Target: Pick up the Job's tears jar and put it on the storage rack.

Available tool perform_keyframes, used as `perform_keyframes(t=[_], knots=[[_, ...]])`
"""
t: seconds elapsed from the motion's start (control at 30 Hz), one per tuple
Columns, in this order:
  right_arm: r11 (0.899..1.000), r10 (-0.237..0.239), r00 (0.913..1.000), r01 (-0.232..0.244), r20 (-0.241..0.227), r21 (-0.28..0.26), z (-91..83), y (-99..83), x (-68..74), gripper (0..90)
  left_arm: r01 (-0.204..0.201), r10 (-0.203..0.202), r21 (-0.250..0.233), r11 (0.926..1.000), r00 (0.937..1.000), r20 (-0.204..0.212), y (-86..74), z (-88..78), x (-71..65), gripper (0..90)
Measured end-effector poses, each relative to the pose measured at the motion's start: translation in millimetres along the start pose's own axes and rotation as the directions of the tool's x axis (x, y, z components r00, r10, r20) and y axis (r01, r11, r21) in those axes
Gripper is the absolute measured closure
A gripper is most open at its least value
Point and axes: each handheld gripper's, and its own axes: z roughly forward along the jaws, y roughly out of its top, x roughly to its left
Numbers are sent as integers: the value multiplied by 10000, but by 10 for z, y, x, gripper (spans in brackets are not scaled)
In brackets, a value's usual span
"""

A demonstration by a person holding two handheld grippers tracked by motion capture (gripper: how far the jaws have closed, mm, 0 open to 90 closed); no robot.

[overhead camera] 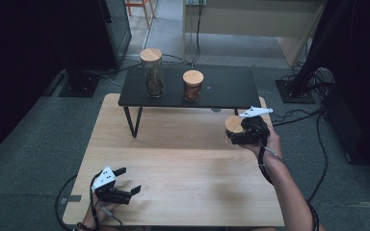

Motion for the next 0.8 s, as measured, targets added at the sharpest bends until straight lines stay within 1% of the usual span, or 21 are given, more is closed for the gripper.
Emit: perform_keyframes(t=[0.3, 0.8], knots=[[10000, -31, 10000, 31, 33, -4, -65, 114, -51, 253, -1, 1, -7, 10000, 10000, 5, 0, 0, 5, 5], [10000, -65, 9998, 66, 190, -59, -142, 316, -93, 253, -24, 24, 15, 10000, 10000, 48, 4, 2, 9, 5]])
